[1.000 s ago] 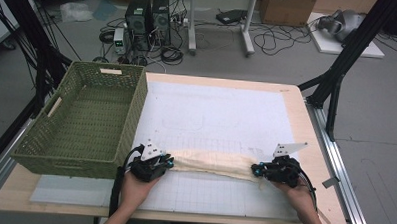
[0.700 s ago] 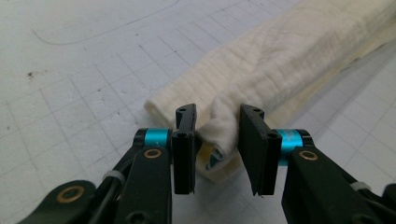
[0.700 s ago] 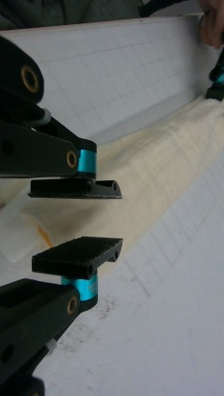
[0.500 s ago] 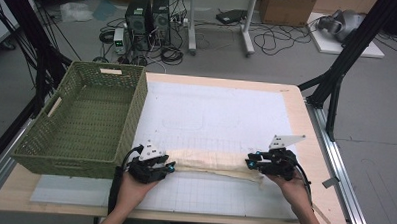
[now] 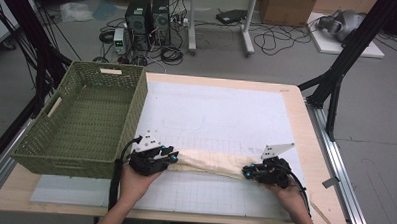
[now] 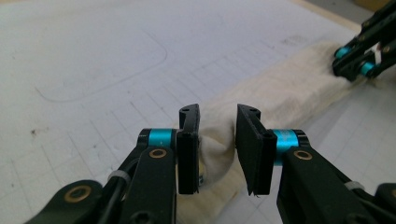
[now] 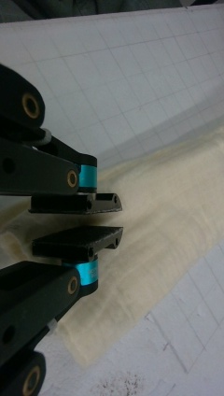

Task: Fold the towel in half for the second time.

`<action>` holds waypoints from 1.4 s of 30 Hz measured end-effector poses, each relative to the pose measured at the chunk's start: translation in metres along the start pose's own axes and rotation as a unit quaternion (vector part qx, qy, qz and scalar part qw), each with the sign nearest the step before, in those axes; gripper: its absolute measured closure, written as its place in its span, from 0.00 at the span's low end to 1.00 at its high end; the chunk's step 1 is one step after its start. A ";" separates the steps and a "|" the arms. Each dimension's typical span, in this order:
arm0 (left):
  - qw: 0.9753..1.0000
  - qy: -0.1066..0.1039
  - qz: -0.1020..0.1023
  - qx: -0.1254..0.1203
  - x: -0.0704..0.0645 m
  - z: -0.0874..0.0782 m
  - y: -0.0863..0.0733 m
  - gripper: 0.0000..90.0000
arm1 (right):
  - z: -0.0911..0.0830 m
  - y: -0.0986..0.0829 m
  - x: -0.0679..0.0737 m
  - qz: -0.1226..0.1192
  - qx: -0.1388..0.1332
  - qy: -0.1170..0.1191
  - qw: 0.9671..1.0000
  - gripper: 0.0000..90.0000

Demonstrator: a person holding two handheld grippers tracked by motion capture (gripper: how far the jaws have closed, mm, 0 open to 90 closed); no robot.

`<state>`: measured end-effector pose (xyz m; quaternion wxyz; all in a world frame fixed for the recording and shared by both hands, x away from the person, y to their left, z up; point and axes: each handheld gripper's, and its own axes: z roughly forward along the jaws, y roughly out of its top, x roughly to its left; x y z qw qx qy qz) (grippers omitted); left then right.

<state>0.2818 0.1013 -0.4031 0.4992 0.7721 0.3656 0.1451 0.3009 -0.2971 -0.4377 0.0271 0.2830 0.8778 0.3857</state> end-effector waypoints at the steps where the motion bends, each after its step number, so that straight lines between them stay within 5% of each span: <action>1: 1.000 0.000 0.000 -0.001 0.000 -0.001 0.002 0.78 | 0.000 0.000 0.000 0.001 -0.001 0.001 1.000 0.90; 9: 1.000 -0.001 0.009 -0.002 -0.001 0.002 0.015 0.78 | 0.002 0.001 0.002 0.002 -0.001 -0.002 1.000 0.90; 13: 0.999 -0.012 0.021 0.037 -0.004 0.016 0.007 0.82 | 0.001 0.000 0.002 0.002 -0.003 -0.001 1.000 0.90; 21: 0.993 -0.003 0.034 0.113 0.000 0.029 -0.024 0.85 | -0.006 -0.006 0.000 0.007 0.001 -0.001 1.000 0.90; 23: 0.994 -0.004 0.034 0.108 0.000 0.030 -0.030 0.85 | -0.010 -0.002 0.002 -0.004 -0.002 -0.013 1.000 0.88; 27: 0.993 0.007 0.045 0.107 -0.003 0.032 -0.030 0.85 | -0.010 0.016 0.012 -0.018 -0.042 -0.001 0.999 0.86; 32: 0.993 0.017 0.059 0.105 -0.005 0.032 -0.031 0.86 | 0.017 0.034 0.023 -0.048 -0.017 0.020 0.998 0.83; 35: 0.992 0.020 0.063 0.106 -0.004 0.032 -0.031 0.86 | 0.028 0.029 0.022 -0.056 0.020 0.017 0.998 0.83; 42: 0.992 0.033 0.063 0.105 -0.001 0.031 -0.031 0.87 | 0.007 0.006 0.017 -0.046 0.015 0.002 0.999 0.84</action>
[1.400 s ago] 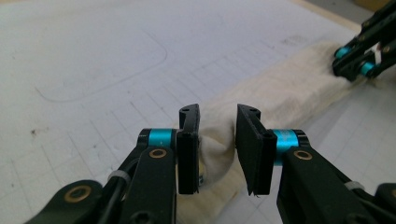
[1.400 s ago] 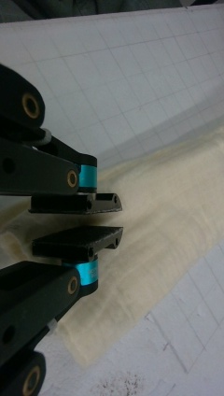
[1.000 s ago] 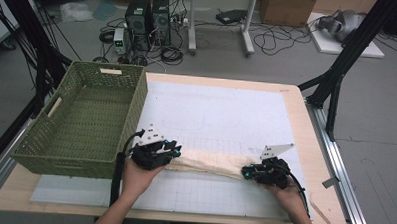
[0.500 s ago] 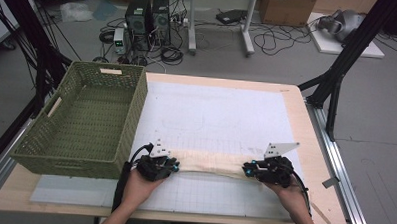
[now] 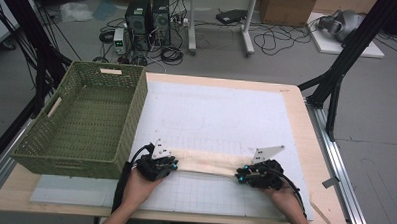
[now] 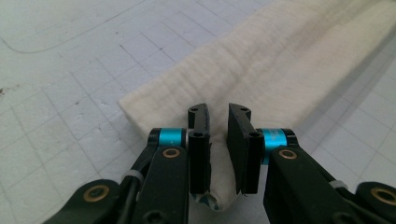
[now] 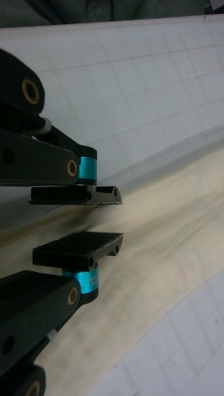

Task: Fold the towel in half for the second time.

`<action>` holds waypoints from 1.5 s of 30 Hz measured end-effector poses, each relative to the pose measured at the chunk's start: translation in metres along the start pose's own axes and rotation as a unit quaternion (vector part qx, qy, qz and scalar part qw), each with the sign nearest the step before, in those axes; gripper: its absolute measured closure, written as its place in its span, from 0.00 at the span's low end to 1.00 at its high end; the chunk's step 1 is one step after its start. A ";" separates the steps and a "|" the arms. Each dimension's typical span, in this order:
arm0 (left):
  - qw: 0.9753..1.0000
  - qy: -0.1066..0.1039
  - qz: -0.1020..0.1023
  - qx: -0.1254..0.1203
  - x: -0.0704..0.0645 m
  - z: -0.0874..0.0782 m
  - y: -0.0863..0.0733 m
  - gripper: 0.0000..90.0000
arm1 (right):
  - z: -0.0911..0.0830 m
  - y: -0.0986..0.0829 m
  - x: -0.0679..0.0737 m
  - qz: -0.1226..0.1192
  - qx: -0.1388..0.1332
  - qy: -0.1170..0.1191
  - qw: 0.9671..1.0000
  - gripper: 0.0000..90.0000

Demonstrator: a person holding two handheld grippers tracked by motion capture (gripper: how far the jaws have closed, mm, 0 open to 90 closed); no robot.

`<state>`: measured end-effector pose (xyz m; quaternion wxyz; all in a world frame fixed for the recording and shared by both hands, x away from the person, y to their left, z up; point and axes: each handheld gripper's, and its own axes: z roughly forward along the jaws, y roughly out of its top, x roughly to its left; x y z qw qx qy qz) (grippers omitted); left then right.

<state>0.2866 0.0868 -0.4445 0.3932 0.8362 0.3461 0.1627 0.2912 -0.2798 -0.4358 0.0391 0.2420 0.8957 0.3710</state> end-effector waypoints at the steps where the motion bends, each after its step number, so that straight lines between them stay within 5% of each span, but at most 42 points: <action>1: 1.000 0.001 -0.001 0.000 0.000 0.000 0.000 0.87 | -0.003 -0.003 0.000 0.004 -0.002 -0.001 1.000 0.84; 5: 1.000 0.001 -0.003 -0.001 0.000 -0.001 0.001 0.86 | -0.009 -0.004 0.000 0.005 -0.003 -0.001 1.000 0.82; 11: 1.000 0.005 -0.011 -0.028 0.005 -0.011 0.005 0.83 | -0.020 0.011 -0.005 0.000 -0.047 -0.015 0.999 0.80; 21: 1.000 0.016 -0.010 -0.002 0.009 -0.006 0.000 0.83 | -0.014 -0.008 -0.016 0.010 0.008 -0.042 0.999 0.77; 30: 1.000 0.028 0.006 -0.001 0.006 -0.005 0.000 0.84 | -0.030 -0.025 -0.014 0.021 -0.004 -0.054 0.998 0.75; 34: 0.999 0.029 -0.004 -0.020 0.007 -0.012 0.002 0.80 | -0.034 -0.015 -0.011 0.011 -0.023 -0.057 0.998 0.72; 39: 0.998 0.035 -0.019 -0.047 0.011 -0.020 0.004 0.76 | -0.036 -0.003 -0.020 0.027 -0.053 -0.075 0.995 0.70; 45: 0.998 0.042 -0.028 -0.028 0.015 -0.014 0.001 0.73 | -0.025 -0.003 -0.032 0.053 -0.036 -0.094 0.994 0.69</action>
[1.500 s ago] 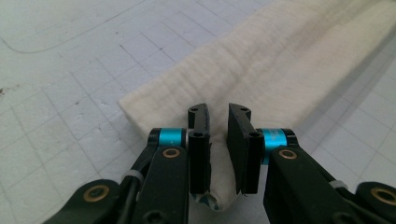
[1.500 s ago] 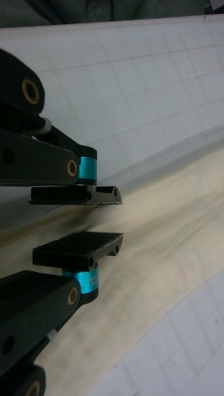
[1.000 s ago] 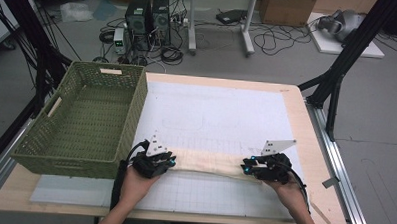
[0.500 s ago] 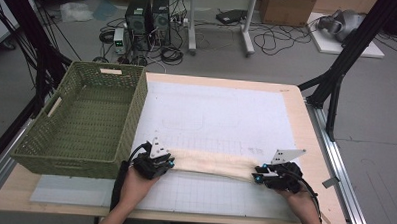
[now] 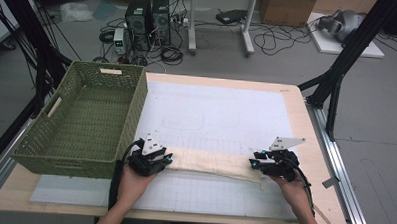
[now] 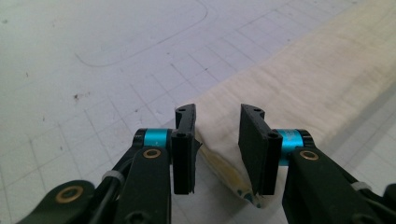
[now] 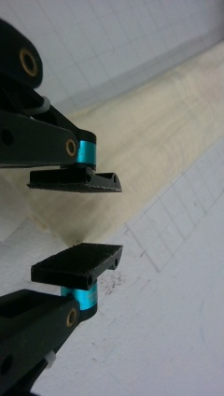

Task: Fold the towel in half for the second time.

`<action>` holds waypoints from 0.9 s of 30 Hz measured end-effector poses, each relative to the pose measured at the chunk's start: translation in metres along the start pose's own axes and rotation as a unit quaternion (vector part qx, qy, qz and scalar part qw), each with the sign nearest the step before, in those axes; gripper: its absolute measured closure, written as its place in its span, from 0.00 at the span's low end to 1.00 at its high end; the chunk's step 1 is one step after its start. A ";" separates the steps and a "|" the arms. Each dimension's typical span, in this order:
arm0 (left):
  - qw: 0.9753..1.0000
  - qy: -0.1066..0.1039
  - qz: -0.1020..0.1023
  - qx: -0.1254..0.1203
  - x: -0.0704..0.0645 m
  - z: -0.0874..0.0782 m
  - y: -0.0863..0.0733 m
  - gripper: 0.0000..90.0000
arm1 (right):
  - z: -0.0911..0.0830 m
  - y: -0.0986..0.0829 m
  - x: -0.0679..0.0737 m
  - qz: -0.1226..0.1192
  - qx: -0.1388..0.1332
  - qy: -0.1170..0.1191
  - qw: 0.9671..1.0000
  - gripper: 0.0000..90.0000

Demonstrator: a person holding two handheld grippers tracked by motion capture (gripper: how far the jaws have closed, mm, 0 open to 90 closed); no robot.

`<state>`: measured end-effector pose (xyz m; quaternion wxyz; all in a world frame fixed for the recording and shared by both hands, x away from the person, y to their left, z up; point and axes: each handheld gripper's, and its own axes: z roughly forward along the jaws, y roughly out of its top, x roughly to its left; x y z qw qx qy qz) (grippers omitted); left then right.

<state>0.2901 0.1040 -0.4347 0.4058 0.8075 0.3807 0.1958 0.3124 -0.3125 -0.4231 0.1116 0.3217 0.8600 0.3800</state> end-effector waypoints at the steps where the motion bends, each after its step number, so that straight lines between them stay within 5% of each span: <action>1: 1.000 0.000 0.000 0.004 0.000 0.002 -0.001 0.72 | 0.001 -0.001 0.000 0.001 0.005 -0.001 1.000 0.69; 17: 0.999 -0.005 -0.026 0.028 0.003 0.008 -0.008 0.61 | 0.000 -0.022 -0.003 0.046 0.024 0.006 0.999 0.60; 27: 0.998 -0.036 -0.033 0.026 0.002 0.010 -0.008 0.80 | 0.003 -0.023 -0.002 0.048 0.019 0.043 0.998 0.84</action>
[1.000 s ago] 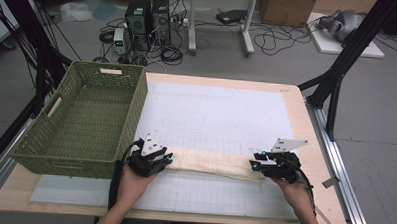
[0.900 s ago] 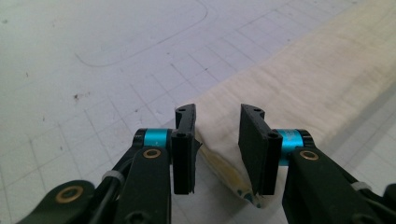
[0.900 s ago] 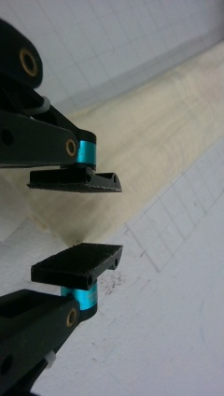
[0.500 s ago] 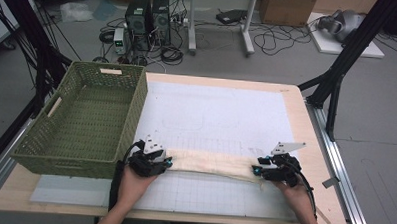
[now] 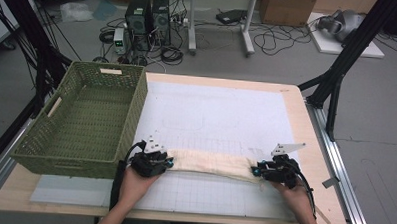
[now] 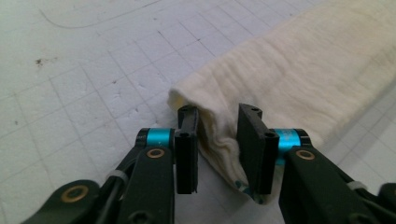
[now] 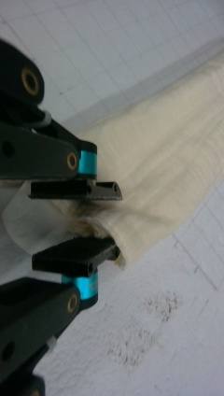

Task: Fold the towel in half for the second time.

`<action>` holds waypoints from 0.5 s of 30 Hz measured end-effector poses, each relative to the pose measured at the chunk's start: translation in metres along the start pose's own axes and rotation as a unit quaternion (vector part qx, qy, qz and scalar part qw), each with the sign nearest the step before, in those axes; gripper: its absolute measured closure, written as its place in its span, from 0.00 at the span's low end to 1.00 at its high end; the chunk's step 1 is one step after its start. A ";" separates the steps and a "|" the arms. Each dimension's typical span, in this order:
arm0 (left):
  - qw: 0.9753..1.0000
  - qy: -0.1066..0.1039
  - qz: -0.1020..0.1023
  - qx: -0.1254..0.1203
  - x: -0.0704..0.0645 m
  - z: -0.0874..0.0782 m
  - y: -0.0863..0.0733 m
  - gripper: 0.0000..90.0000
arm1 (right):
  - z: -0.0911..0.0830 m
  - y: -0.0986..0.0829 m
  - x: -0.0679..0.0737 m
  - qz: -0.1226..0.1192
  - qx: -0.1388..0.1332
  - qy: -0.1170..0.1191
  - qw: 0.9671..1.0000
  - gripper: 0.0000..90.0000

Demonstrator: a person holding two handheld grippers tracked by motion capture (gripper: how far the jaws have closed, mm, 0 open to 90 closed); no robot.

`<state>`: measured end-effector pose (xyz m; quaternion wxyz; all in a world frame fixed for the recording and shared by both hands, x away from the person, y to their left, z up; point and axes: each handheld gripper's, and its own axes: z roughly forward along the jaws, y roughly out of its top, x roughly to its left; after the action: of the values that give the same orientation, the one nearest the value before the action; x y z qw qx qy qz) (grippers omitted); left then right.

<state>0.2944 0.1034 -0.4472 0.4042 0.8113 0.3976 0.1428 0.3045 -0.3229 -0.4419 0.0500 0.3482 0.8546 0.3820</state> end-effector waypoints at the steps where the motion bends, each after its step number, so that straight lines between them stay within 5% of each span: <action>1: 1.000 -0.003 0.000 0.000 0.000 0.000 0.000 0.82 | 0.000 0.000 0.000 0.001 0.001 0.004 1.000 0.86; 9: 1.000 0.005 0.000 -0.008 -0.002 -0.002 -0.001 0.92 | 0.000 0.003 -0.002 -0.008 0.005 0.015 1.000 0.91; 15: 1.000 0.023 0.006 -0.017 -0.005 -0.012 -0.002 0.92 | 0.000 0.012 -0.002 -0.031 0.012 0.002 0.999 0.91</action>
<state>0.2832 0.1067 -0.4408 0.4081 0.8031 0.3992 0.1708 0.3126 -0.3184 -0.4346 0.0558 0.3212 0.8695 0.3711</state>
